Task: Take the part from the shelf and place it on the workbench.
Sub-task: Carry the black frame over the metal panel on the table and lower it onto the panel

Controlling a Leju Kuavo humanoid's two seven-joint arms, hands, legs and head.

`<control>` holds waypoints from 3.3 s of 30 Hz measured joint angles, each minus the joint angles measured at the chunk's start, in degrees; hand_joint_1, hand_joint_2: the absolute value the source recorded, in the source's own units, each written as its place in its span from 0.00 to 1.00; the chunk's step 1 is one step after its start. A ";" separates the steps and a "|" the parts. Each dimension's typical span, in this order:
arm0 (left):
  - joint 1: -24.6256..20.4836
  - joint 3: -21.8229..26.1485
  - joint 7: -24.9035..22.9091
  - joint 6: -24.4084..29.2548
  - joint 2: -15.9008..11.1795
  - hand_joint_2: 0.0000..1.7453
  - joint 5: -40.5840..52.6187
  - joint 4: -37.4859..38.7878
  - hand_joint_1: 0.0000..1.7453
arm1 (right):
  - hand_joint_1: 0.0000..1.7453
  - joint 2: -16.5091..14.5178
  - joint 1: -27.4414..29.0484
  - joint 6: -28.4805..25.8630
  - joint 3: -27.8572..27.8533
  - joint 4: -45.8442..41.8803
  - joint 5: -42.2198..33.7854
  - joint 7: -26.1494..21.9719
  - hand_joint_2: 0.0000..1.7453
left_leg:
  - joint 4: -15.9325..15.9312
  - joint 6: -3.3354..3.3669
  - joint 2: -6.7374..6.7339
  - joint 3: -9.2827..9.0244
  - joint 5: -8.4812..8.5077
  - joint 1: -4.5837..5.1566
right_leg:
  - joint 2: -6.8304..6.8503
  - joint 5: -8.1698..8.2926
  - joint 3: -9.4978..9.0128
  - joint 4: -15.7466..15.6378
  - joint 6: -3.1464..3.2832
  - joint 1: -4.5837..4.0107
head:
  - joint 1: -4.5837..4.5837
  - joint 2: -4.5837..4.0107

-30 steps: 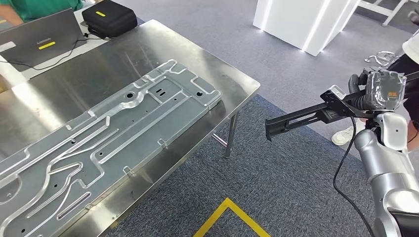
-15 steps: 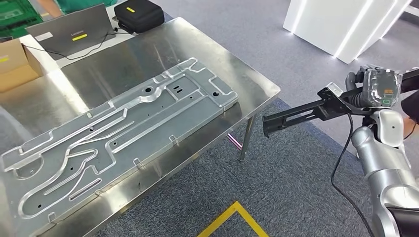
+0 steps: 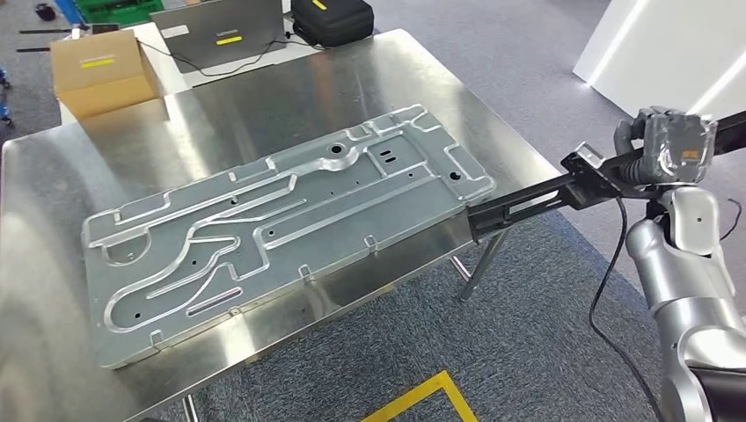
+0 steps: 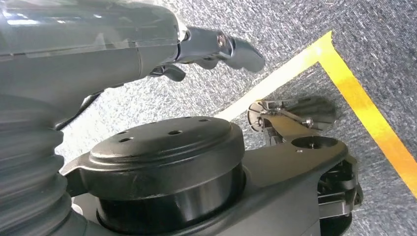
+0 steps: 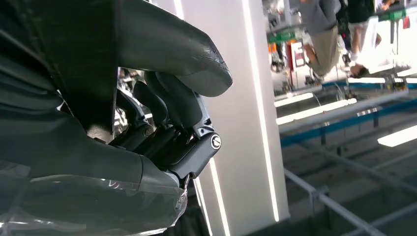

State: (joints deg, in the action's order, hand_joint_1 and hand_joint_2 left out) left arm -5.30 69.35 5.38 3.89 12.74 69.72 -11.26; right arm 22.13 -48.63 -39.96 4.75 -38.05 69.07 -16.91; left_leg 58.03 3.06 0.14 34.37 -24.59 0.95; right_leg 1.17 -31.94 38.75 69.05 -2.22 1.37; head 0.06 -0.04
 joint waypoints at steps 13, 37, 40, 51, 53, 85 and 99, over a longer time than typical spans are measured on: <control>0.09 -0.02 0.24 -0.25 0.44 1.00 0.10 0.05 0.00 | 0.94 0.85 -19.01 7.67 7.02 3.87 5.24 4.02 1.00 | 2.84 -2.36 4.49 2.16 -1.23 0.01 | -2.17 7.00 -3.04 -9.74 1.73 0.23 | 0.33 0.00; -0.09 -0.02 0.03 0.95 0.99 1.00 0.09 0.09 0.00 | 0.94 0.57 -24.71 7.78 10.11 10.44 4.06 5.36 1.00 | 0.49 -0.99 0.62 0.27 0.09 -0.66 | -1.02 6.40 -0.54 -5.03 -0.33 0.08 | 0.69 0.00; -0.06 -0.02 0.02 0.90 1.01 1.00 0.11 0.10 0.00 | 0.94 0.93 -24.72 7.59 10.13 10.78 3.62 5.21 1.00 | 0.87 -1.64 1.01 0.59 -0.15 -0.40 | -1.14 7.35 -2.57 -9.62 0.42 -0.36 | 0.76 0.00; -0.12 -0.02 -0.19 1.16 0.98 1.00 0.01 0.11 0.00 | 0.94 0.74 -24.29 7.40 10.88 11.97 4.30 6.53 1.00 | 11.36 -3.08 -0.43 5.06 -3.86 -0.82 | 0.40 7.31 -3.11 -10.03 2.37 -0.20 | 0.93 0.00; -0.11 -0.02 -0.28 1.29 0.98 1.00 -0.01 0.11 0.00 | 0.94 0.69 -24.27 7.36 10.90 12.11 4.25 6.59 1.00 | 3.79 -2.27 -2.78 1.42 -1.12 -0.28 | 0.92 7.15 -3.28 -9.96 2.08 -0.38 | 0.93 0.00; -0.47 0.00 -2.01 2.16 1.08 1.00 -0.19 0.11 0.00 | 0.94 -3.71 -23.68 7.41 11.14 15.84 3.84 9.33 1.00 | 1.82 -2.59 -1.80 1.23 0.21 -0.58 | 3.06 6.22 -3.67 -9.53 1.44 -0.22 | 0.86 0.00; -0.46 0.00 -1.32 2.65 1.17 1.00 -0.18 0.11 0.00 | 0.94 -4.75 -23.11 5.39 11.14 17.43 2.19 7.91 1.00 | 0.77 -1.56 0.69 0.59 0.09 -0.87 | -1.09 6.90 -1.39 -6.85 -0.31 0.25 | 0.80 0.00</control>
State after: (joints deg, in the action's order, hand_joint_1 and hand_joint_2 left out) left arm -5.76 69.35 4.05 6.54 13.91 69.54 -11.15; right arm 17.37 -71.75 -34.57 15.88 -20.63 71.26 -9.00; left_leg 58.80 1.51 0.83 34.96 -24.50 0.07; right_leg 0.08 -25.04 37.36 62.20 -2.53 1.62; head 0.86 -0.04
